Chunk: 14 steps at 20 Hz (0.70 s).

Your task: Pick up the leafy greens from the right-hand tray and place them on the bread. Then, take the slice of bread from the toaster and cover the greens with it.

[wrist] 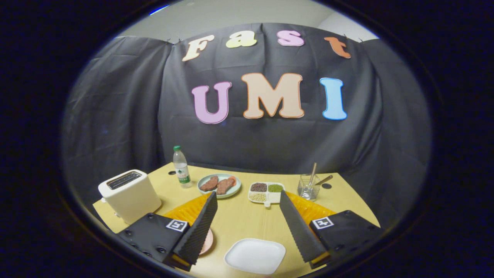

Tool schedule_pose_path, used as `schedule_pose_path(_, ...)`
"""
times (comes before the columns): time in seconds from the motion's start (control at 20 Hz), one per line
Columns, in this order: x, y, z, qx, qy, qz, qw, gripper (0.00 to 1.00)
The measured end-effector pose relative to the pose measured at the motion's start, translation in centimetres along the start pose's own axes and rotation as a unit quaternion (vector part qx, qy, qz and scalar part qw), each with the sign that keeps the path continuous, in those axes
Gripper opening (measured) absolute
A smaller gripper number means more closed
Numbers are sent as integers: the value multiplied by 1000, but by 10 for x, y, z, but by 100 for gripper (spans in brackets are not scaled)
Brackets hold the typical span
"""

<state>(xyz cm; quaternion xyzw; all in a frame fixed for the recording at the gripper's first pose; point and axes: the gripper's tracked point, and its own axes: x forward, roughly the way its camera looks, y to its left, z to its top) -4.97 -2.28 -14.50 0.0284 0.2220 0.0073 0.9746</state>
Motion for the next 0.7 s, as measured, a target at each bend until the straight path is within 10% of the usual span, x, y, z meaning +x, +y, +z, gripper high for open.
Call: schedule_pose_path(0.7, 4, 7, 18, 3, -11, 3, 1000, 100)
